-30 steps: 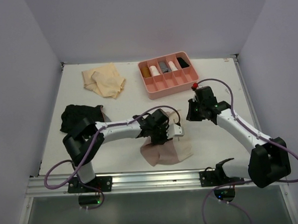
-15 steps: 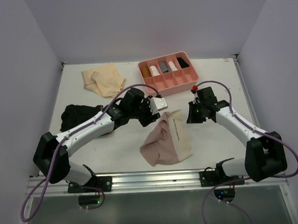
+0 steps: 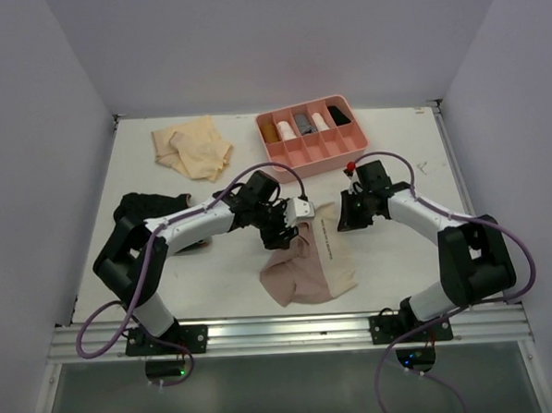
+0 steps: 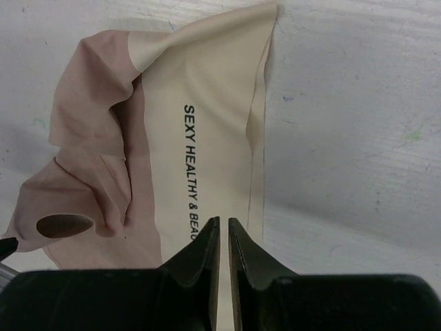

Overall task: Roll the underwear
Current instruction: Flatten the underwear

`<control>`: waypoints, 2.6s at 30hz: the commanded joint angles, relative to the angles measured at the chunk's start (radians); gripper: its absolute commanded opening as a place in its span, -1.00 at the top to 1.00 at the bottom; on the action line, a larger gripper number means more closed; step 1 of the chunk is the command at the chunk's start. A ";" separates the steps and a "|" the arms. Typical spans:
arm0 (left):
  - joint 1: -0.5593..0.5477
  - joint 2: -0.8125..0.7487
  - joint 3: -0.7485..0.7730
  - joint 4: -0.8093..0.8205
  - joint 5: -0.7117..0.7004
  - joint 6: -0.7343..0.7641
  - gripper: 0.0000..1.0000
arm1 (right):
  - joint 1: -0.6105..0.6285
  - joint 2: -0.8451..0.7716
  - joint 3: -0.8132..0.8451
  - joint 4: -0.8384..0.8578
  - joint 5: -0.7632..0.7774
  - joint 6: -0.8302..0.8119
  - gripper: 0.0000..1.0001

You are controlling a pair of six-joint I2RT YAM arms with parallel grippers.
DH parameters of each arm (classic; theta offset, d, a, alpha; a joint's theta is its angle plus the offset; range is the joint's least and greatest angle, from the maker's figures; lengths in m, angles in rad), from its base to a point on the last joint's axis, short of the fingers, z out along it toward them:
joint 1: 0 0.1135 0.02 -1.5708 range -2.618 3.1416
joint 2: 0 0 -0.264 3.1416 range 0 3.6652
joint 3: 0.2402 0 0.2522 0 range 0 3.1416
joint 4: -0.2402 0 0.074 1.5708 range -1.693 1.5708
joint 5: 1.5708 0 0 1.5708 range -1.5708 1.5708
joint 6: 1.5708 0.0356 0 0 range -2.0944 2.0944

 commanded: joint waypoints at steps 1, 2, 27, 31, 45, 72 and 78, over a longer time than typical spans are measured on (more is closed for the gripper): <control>0.002 0.034 0.037 0.028 0.078 0.068 -0.15 | 0.002 0.024 0.047 0.061 -0.041 -0.014 0.72; 0.003 0.044 0.042 0.022 0.092 0.085 -0.15 | 0.002 0.034 0.047 0.072 -0.046 -0.011 0.71; 0.123 -0.062 -0.096 0.086 0.042 -0.062 1.00 | 0.086 0.212 0.053 0.116 0.058 0.006 0.72; 0.181 -0.101 -0.176 0.114 -0.058 -0.149 1.00 | 0.086 0.196 0.036 0.104 0.126 0.012 0.77; 0.282 -0.143 -0.233 0.296 -0.401 -0.317 0.07 | 0.086 0.047 0.013 0.073 0.097 -0.002 0.73; 0.295 0.053 -0.114 0.149 -0.061 -0.117 0.15 | 0.460 0.031 -0.103 0.069 0.061 0.166 0.52; 0.299 0.048 -0.167 0.151 -0.152 -0.142 0.51 | 0.477 -0.013 -0.133 -0.054 0.092 0.116 0.59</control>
